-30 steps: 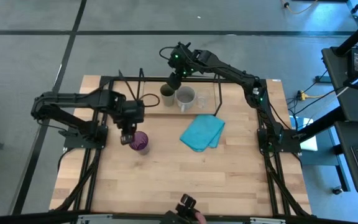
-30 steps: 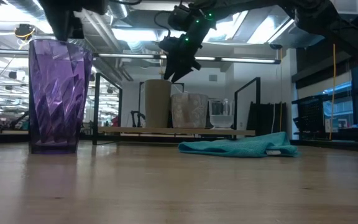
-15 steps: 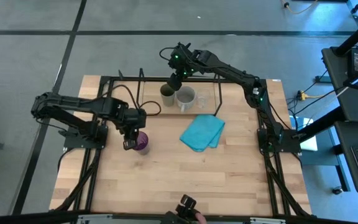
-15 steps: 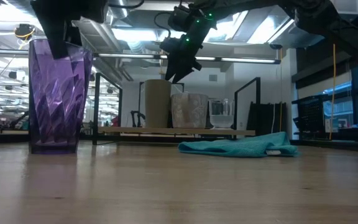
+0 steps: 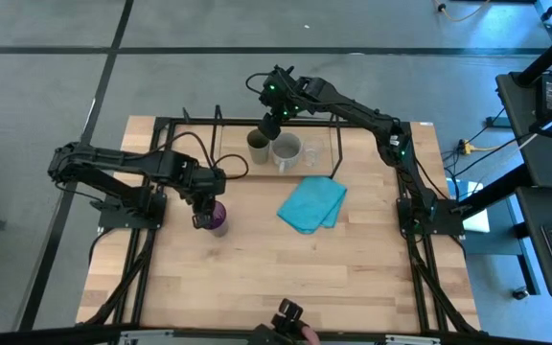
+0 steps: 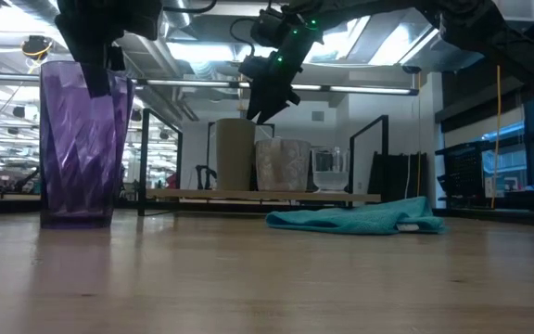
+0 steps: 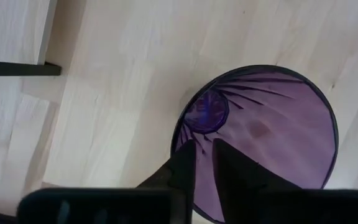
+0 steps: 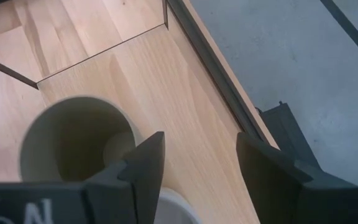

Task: Stack small to large cups/mugs on shelf
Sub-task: Put the violet cup on the shelf

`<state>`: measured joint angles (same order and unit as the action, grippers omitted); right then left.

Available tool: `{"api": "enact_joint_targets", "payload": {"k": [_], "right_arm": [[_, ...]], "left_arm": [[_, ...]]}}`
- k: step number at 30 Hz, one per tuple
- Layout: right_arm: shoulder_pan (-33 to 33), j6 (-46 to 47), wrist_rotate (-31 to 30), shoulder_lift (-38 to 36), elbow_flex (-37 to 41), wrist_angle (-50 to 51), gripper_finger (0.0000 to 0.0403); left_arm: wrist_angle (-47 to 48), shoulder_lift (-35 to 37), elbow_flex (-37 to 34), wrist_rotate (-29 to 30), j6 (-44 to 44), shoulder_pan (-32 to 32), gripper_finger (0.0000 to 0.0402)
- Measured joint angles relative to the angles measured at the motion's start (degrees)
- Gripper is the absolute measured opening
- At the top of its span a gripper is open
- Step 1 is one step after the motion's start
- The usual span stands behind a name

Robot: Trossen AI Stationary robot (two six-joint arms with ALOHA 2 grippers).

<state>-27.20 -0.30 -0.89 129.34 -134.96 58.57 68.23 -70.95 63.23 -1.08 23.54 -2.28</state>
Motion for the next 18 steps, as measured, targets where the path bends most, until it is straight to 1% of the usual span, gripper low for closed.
{"api": "enact_joint_targets", "payload": {"k": [6, 11, 15, 18], "right_arm": [[0.00, 0.00, 0.00, 0.00, -0.02, 0.00, 0.0200], [0.00, 0.04, 0.00, 0.00, -0.02, 0.00, 0.0200], [0.00, 0.04, 0.00, 0.02, -0.02, 0.04, 0.0200], [-0.01, 0.09, 0.00, 0.02, -0.02, 0.69, 0.0200]], "left_arm": [[-0.48, -0.01, -0.01, 0.00, -1.46, 0.00, 0.0004], [-0.57, -0.01, -0.01, -0.52, -2.10, 0.00, 0.0001], [-0.57, 0.60, -0.01, -4.28, -2.69, 0.76, 0.0001], [0.70, 0.61, 0.55, -5.37, -3.08, 1.74, 0.0001]]}}
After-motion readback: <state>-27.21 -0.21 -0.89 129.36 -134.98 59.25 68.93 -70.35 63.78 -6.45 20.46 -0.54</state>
